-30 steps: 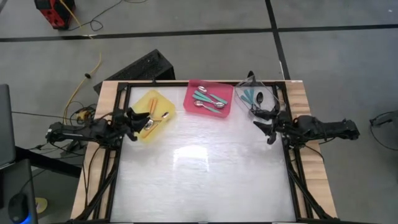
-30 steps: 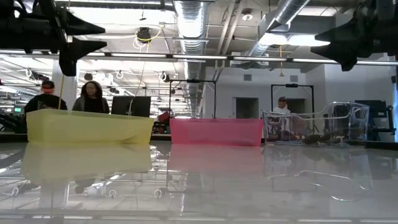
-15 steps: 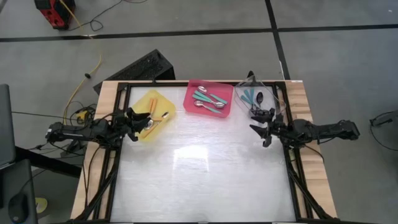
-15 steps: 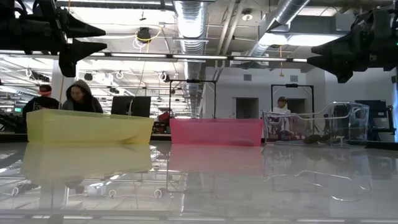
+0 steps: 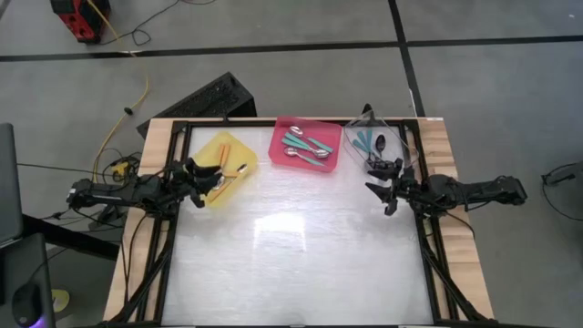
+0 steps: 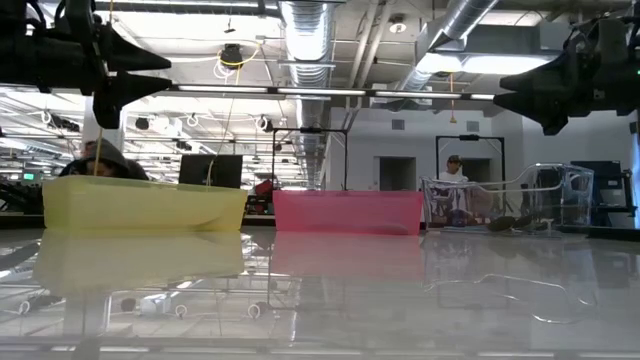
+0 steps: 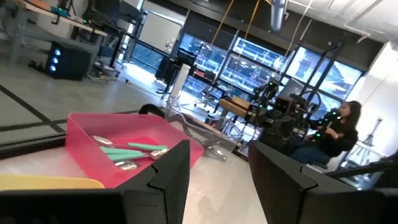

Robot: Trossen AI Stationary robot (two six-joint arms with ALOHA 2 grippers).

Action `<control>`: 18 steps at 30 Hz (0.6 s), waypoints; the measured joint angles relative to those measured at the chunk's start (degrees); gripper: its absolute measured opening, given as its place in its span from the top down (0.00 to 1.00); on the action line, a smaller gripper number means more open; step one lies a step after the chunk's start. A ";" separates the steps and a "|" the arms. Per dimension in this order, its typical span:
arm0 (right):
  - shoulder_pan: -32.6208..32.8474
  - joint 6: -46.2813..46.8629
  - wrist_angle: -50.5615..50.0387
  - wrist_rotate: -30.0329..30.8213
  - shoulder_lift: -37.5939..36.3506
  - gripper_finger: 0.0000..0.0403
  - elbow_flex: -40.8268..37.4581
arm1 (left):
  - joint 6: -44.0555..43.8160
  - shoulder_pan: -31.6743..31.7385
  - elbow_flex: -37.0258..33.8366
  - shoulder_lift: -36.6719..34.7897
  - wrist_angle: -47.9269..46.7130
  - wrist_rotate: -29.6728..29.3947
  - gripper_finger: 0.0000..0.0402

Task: Sort silverware by color (type)
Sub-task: Return to Home Position

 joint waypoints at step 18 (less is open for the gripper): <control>-0.04 0.20 -2.05 0.00 0.01 0.44 -0.04 | 5.56 -0.02 0.00 -0.02 -6.34 1.11 0.63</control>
